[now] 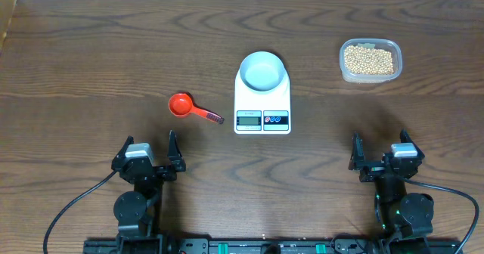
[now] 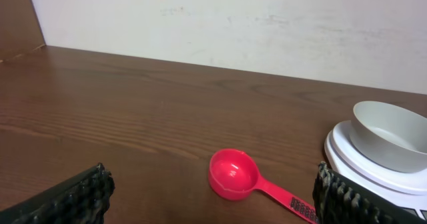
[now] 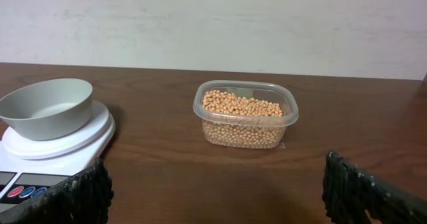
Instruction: Scoop item into bowl and weigh 50g on scale
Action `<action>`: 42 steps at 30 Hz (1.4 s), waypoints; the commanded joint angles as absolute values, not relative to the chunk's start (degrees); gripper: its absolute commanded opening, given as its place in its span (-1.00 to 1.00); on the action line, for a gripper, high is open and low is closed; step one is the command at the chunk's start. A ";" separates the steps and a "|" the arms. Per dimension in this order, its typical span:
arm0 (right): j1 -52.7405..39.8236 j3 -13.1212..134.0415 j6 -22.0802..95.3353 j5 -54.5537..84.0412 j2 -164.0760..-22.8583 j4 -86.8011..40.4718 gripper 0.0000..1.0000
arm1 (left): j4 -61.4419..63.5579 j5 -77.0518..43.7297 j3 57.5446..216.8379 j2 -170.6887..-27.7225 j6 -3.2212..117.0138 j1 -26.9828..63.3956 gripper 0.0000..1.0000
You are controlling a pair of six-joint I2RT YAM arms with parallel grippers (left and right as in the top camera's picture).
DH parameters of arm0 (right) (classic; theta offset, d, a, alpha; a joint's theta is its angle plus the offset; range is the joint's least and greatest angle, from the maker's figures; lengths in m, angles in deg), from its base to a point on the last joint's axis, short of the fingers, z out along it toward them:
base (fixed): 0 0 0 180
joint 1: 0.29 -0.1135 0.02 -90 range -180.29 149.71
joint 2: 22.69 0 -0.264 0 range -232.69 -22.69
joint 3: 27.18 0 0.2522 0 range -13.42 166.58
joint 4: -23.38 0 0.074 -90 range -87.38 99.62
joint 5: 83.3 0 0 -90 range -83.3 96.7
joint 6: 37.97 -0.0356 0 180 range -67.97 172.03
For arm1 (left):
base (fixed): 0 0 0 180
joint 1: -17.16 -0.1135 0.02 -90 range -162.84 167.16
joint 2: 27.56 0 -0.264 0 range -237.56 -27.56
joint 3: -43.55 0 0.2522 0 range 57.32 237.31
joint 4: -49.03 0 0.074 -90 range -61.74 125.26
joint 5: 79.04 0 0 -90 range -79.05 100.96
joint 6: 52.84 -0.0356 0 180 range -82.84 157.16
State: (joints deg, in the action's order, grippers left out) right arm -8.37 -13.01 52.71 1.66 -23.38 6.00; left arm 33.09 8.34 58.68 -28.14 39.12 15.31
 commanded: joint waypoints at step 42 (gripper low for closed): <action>-8.96 -13.10 53.39 0.83 -23.08 5.92 0.99 | 31.28 10.88 58.46 -27.79 39.79 15.11 0.96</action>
State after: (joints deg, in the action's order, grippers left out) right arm -8.37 -13.01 52.71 1.66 -23.38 5.98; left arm 33.07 8.37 58.70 -28.14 39.12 15.31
